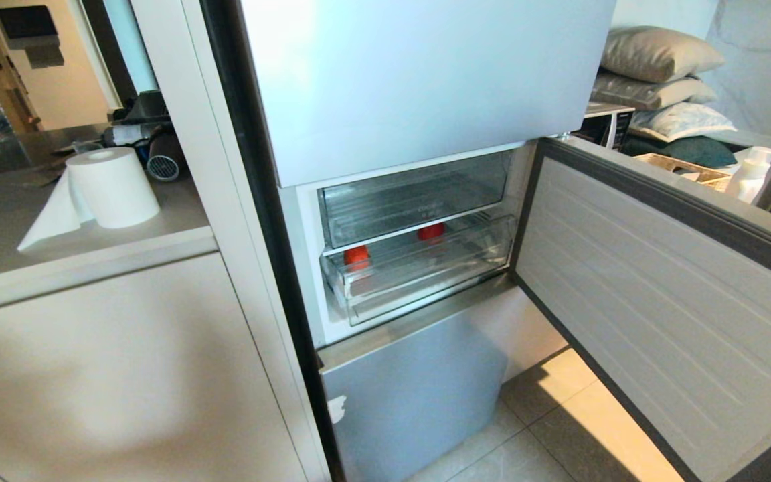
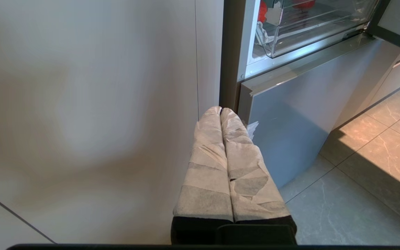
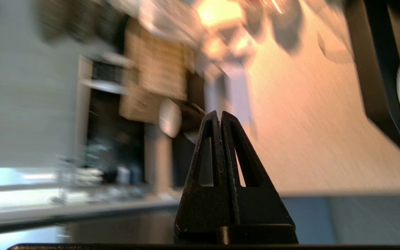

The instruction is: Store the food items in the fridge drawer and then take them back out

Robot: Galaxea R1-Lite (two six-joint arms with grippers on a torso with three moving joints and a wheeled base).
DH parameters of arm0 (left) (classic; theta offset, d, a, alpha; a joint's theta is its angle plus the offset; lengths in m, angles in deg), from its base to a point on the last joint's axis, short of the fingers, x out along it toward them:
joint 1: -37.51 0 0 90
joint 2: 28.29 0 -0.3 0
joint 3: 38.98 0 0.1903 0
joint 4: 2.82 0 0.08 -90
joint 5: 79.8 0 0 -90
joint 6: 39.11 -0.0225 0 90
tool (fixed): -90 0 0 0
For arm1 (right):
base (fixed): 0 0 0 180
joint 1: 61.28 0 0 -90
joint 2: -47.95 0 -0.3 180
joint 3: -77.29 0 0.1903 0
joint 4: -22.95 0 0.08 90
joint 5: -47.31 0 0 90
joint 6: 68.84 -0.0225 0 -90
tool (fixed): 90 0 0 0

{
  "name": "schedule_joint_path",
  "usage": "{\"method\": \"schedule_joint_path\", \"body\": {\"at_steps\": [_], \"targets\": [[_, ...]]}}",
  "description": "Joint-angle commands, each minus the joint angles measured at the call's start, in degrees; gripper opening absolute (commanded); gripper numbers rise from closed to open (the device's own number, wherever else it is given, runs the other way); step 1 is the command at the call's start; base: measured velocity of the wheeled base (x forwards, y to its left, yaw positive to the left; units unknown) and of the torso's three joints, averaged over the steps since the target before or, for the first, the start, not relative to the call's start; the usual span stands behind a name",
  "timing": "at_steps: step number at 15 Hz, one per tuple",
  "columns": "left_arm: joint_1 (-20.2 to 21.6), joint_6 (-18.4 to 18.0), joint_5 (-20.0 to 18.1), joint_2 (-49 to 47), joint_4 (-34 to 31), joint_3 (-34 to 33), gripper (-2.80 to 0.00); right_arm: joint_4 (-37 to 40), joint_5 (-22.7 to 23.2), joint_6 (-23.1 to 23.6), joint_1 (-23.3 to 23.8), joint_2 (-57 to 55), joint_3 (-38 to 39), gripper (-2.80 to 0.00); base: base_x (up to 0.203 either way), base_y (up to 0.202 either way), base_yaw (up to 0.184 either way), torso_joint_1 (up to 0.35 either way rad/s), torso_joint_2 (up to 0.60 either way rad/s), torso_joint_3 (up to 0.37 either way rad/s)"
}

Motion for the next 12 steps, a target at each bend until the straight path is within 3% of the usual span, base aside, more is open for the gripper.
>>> {"method": "schedule_joint_path", "body": {"at_steps": [1, 4, 9, 12], "targets": [[0.0, 0.0, -0.1, -0.1, 0.0, 0.0, -2.80, 0.5, -1.5, 1.1, -5.9, -0.2, 5.3, -2.80, 0.000, 0.000, 0.000, 0.000, 0.00, 0.000], [0.0, 0.0, 0.0, -0.1, 0.0, 0.0, -2.80, 0.9, -0.8, 1.5, -16.8, 2.4, 13.6, -2.80, 0.000, 0.000, 0.000, 0.000, 0.00, 0.000], [0.0, 0.0, 0.0, -0.1, 0.0, 0.0, -2.80, 1.0, -0.7, -4.1, -41.9, 7.5, 19.9, -2.80, 0.000, 0.000, 0.000, 0.000, 0.00, 0.000], [0.0, 0.0, 0.0, -0.1, 0.0, 0.0, -2.80, 0.5, -4.9, -6.6, -57.2, 9.1, 20.4, -2.80, 0.000, 0.000, 0.000, 0.000, 0.00, 0.000]]}}
